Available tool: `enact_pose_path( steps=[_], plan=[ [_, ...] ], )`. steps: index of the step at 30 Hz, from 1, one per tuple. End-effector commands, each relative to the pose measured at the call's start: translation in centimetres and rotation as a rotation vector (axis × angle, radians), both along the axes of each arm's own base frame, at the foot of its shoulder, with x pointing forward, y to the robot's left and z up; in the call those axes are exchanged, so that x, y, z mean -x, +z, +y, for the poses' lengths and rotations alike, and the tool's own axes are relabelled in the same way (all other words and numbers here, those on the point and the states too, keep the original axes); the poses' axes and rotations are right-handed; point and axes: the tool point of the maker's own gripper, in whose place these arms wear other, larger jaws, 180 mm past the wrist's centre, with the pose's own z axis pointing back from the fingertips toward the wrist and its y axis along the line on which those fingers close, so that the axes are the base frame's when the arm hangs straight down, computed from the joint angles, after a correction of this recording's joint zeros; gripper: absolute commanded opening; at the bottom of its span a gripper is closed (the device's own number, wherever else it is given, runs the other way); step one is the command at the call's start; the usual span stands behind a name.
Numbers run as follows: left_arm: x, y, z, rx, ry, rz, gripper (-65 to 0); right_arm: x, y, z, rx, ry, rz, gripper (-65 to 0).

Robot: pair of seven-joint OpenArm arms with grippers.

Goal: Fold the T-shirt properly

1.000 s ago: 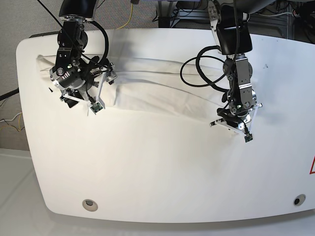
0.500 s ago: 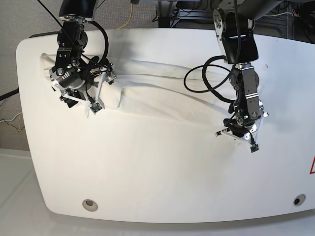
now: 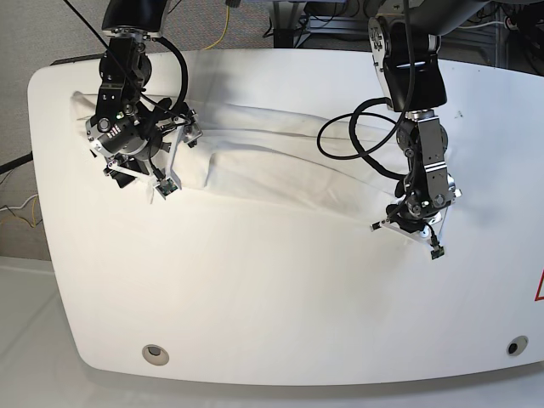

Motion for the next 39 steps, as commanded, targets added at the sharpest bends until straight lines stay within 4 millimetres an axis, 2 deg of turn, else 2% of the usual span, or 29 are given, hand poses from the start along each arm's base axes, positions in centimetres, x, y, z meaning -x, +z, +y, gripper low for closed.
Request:
enact_pose_path(
  steps=[1,8,14,22,24,26,28,34,39],
  plan=[
    [-1.5,2.9,-0.1,-0.003,0.000,-0.078,-61.5,-1.3,1.3,-0.1,0.000,0.004,-0.052,-6.6],
    [-1.7,4.8,-1.5,0.018,-0.015,-0.103,-61.5,-1.6,1.5,-0.1,0.000,0.004,-0.061,-6.6],
    [-1.6,4.7,-3.2,0.019,-0.067,-0.068,-61.5,-1.6,1.6,-0.1,0.000,0.003,-0.062,-6.6],
    [-1.1,4.1,-3.2,0.019,-0.069,-0.050,-61.5,-1.6,1.6,0.0,-0.002,0.003,-0.062,-6.6],
    [-0.2,3.0,-3.2,0.019,-0.071,-0.024,-61.5,-1.6,1.6,0.0,-0.002,0.003,-0.062,-6.6],
    [0.3,2.8,-3.2,0.017,-0.070,-0.020,-61.5,-1.6,1.6,0.0,-0.002,0.003,-0.062,-6.6],
    [0.6,3.0,-3.2,0.012,-0.071,-0.029,-61.5,-1.6,1.6,0.0,-0.002,0.003,-0.062,-6.6],
    [1.9,3.4,-5.1,-0.008,-0.140,-0.031,-61.5,-1.6,1.6,0.0,-0.002,0.003,-0.062,-6.6],
    [3.0,4.0,-5.2,-0.010,-0.143,-0.036,-61.5,-1.6,1.6,0.0,-0.002,0.003,-0.062,-6.6]
  ],
)
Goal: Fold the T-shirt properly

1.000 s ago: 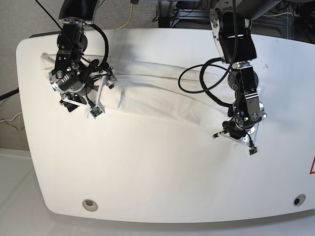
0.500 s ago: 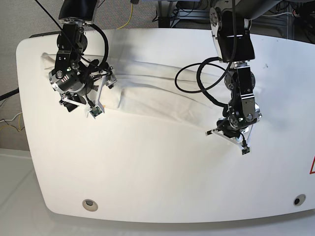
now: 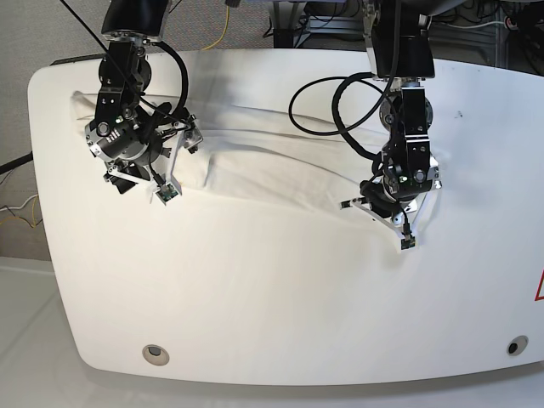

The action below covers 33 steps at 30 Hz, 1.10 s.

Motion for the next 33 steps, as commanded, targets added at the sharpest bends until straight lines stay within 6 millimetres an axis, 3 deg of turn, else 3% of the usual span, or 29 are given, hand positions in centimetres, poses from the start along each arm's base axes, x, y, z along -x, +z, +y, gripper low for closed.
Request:
enact_pose_path(
  steps=[1,17,28,33],
  plan=[
    [-0.3,1.9,0.6,-0.019,0.009,-0.059,-61.5,-0.8,1.0,-0.2,0.002,0.000,-0.040,-6.6],
    [1.4,0.9,2.6,-0.072,0.012,-0.031,-61.4,-0.8,0.9,0.4,-0.012,0.003,-0.040,-6.6],
    [-0.4,5.9,3.7,-0.112,0.017,-0.177,-61.4,-0.8,0.8,1.3,-0.038,0.002,-0.039,-6.8],
    [-0.9,6.8,5.2,-0.153,0.019,-0.192,-61.4,-0.6,0.7,1.8,-0.051,0.003,-0.037,-10.2]
  ],
)
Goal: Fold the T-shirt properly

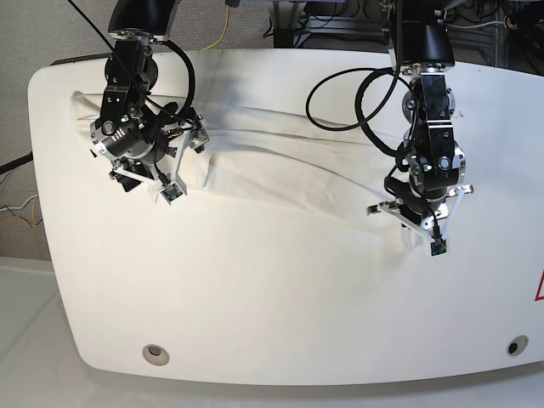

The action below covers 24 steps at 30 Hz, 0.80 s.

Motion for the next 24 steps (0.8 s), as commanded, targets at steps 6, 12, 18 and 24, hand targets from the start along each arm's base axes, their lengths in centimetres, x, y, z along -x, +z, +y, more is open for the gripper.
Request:
enact_pose_path(
  steps=[6,12,18,24],
  plan=[
    [-1.0,2.2,2.4,-0.073,0.008,-0.059,-61.4,0.1,0.4,0.4,-0.014,0.010,-0.021,-30.6],
    [-1.0,2.3,2.8,-0.084,0.007,-0.060,-61.2,0.1,0.4,0.8,-0.025,0.001,-0.021,-55.2],
    [-1.0,2.2,2.8,-0.084,0.007,-0.059,-61.2,-0.2,0.5,0.8,-0.025,0.001,-0.027,-65.0],
    [-1.0,2.2,2.8,-0.083,0.007,-0.059,-61.2,0.1,0.3,0.7,-0.023,-0.001,-0.018,-64.5]
  ],
)
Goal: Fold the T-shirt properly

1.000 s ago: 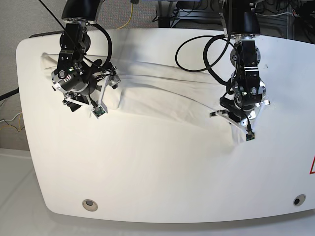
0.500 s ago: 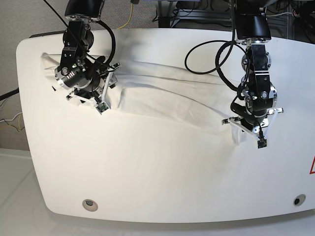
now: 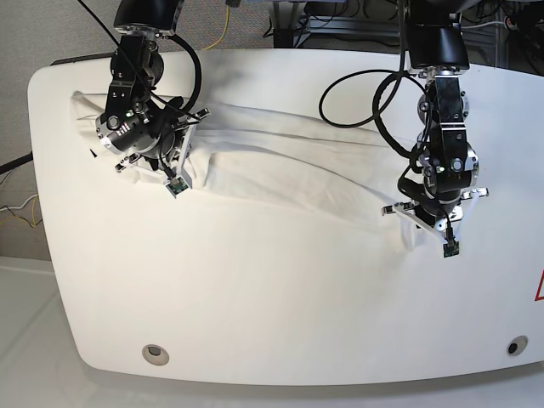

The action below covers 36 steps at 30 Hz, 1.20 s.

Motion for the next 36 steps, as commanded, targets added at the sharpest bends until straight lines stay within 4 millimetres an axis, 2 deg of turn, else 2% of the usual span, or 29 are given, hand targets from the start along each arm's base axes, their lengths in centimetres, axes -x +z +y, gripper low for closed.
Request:
enact_pose_path(
  steps=[1,16,29,36],
  plan=[
    [-0.9,1.7,0.3,-0.018,0.001,-0.059,-61.2,-0.7,0.9,0.0,-0.002,0.003,-0.038,-64.5],
    [-1.0,1.8,0.4,-0.021,0.002,-0.061,-61.2,-0.1,0.1,0.0,-0.012,0.001,-0.025,-64.7],
    [-0.7,1.8,1.7,-0.053,0.006,-0.052,-61.2,1.9,-5.3,0.8,-0.094,-0.018,0.105,-64.9],
    [-0.6,2.1,2.8,-0.083,0.011,-0.050,-61.2,1.7,-6.7,1.2,-0.139,-0.024,0.102,-64.9]
  ],
)
